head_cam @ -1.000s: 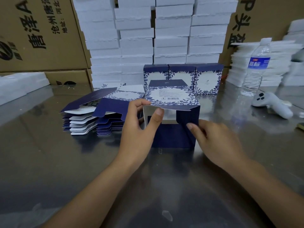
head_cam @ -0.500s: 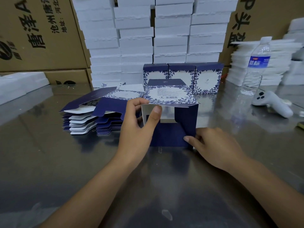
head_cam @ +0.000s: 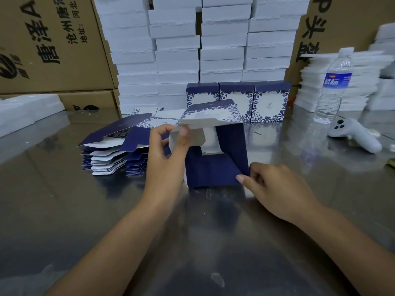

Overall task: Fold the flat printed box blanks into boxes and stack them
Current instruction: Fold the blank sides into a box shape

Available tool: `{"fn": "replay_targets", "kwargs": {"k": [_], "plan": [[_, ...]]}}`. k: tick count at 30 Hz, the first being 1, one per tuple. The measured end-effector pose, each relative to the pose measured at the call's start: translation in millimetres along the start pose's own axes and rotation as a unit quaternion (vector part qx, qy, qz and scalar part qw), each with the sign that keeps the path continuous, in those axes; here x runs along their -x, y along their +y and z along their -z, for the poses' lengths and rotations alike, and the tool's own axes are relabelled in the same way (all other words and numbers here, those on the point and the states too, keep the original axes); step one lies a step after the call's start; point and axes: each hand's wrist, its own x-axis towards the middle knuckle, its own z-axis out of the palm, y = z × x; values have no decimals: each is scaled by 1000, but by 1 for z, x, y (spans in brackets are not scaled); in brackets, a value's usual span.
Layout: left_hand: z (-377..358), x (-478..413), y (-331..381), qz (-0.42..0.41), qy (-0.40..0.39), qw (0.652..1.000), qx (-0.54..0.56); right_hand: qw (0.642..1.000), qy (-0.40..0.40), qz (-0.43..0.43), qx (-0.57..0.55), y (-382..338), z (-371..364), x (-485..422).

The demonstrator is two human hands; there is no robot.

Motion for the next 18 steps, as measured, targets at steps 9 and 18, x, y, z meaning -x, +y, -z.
{"fn": "replay_targets", "kwargs": {"k": [9,18], "plan": [[4,-4,-1,3,2,1000,-8,999,-7,26,-39,-1,1,1],[1,2,1,-74,-41,995,-56,979,162,-7,-122,-6,7,-1]]}}
